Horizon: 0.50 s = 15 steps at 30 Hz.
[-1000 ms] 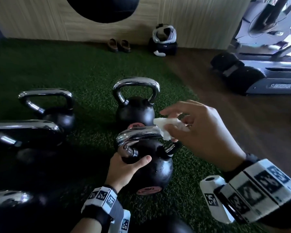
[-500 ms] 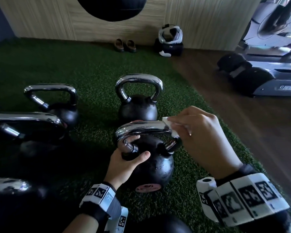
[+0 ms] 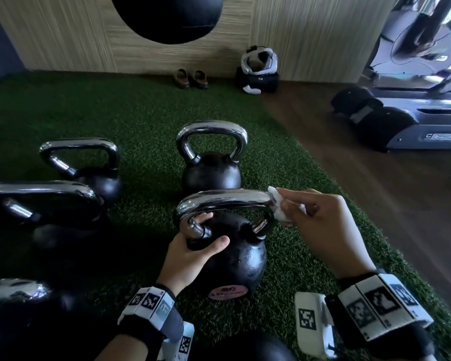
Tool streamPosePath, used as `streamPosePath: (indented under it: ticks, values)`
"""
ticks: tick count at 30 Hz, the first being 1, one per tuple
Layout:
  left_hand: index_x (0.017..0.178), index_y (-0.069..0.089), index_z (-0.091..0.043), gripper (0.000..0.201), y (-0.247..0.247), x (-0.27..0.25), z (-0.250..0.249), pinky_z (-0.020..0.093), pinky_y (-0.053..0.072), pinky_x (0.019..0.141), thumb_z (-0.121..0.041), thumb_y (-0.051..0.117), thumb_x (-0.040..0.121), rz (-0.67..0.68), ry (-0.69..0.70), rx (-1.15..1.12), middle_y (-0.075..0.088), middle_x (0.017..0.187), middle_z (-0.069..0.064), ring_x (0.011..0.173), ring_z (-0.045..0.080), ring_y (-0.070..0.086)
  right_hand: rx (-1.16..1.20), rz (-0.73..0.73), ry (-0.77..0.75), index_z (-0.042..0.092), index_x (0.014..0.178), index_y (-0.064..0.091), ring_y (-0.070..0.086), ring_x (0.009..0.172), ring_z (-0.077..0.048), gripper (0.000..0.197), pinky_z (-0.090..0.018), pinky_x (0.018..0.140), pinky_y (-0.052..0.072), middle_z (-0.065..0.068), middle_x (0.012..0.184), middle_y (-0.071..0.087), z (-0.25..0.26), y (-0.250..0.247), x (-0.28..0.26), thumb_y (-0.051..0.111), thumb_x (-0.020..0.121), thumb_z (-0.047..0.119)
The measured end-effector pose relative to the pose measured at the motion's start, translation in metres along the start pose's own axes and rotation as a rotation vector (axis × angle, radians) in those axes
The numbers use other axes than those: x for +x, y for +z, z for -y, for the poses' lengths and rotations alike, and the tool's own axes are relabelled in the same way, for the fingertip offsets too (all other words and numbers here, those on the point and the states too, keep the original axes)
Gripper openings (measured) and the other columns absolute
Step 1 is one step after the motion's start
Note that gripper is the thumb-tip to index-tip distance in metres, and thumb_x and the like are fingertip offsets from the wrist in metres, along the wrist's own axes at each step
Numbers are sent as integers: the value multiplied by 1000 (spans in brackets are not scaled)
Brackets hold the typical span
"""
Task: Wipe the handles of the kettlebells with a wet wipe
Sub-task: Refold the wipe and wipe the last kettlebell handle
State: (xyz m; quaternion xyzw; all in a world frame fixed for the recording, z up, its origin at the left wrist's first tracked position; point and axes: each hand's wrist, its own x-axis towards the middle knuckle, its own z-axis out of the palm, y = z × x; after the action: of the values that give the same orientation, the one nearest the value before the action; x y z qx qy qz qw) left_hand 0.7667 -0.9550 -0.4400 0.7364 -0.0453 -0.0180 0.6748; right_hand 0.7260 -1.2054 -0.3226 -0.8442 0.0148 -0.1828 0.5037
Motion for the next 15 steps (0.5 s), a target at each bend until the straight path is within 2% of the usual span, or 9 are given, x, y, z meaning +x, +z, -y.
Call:
streamPosePath:
  ticks: [2, 5, 7, 12, 15]
  values:
    - [125, 69, -33, 60, 1, 0, -3, 19, 46, 103, -39, 91, 70, 0, 13, 2, 75, 117, -15, 116, -4, 65, 162, 8, 108, 18, 112, 79, 77, 83, -13, 26, -28, 72, 63, 7, 96, 81, -8, 0, 0, 71, 92, 4]
    - [127, 68, -29, 62, 3, 0, -6, 3, 44, 91, -37, 89, 69, 8, 27, 6, 72, 114, -30, 112, -14, 62, 281, 56, 264, 9, 113, 76, 78, 85, -23, 22, -46, 82, 64, -3, 95, 81, -28, 7, -6, 66, 94, 3]
    - [128, 67, -27, 63, 3, -1, -10, -2, 42, 87, -36, 88, 69, 5, 22, 7, 70, 112, -36, 110, -18, 61, 313, 64, 293, 8, 112, 76, 78, 87, -26, 22, -49, 85, 63, -6, 95, 81, -39, 11, -10, 65, 95, 2]
    - [127, 68, -29, 61, 2, -1, -9, 1, 45, 88, -34, 88, 70, 2, 9, 13, 70, 117, -31, 113, -13, 63, 380, 78, 255, 11, 106, 77, 76, 83, -21, 19, -37, 79, 62, -10, 93, 80, -54, 15, -8, 65, 94, 1]
    - [126, 68, -32, 61, 3, -1, -8, 6, 50, 86, -34, 89, 69, 2, -9, -13, 73, 116, -26, 112, -8, 66, 435, 92, 317, 7, 98, 76, 71, 69, -12, 18, -21, 64, 58, -7, 82, 79, -60, 28, -12, 63, 93, -6]
